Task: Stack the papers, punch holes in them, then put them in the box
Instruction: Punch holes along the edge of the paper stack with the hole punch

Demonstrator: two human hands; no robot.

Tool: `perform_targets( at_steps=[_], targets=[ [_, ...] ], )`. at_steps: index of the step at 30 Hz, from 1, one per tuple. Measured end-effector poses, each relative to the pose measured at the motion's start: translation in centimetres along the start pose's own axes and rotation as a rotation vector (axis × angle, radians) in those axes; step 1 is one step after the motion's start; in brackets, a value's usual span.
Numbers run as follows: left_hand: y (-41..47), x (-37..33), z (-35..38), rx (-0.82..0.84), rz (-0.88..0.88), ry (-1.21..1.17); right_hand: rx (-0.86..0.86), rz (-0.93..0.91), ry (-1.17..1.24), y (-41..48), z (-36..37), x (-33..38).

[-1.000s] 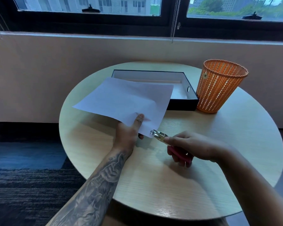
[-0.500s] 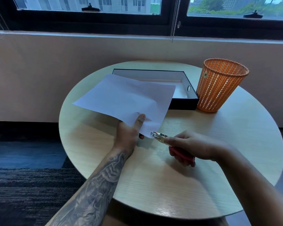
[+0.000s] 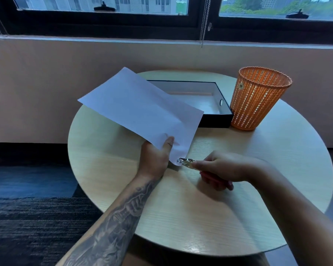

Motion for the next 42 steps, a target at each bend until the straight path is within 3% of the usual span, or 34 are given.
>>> perform_targets(
  at_steps=[31,42],
  targets=[
    [-0.1,0.4,0.2,0.003,-0.066,0.095,-0.043,0.124,-0.127,0.2,0.4,1.3],
    [-0.2,-0.1,-0.1,-0.007,-0.053,0.015,-0.052,0.065,0.045,-1.6,-0.7,-0.2]
  ],
)
Point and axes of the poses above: each hand's wrist, its own y-axis towards the middle knuckle, its own z-axis out of the palm, x = y × z, the point moved 1 cm from there along y, towards the middle knuckle, and after that the axes turned 15 degrees about x, right-handed, at the moved point
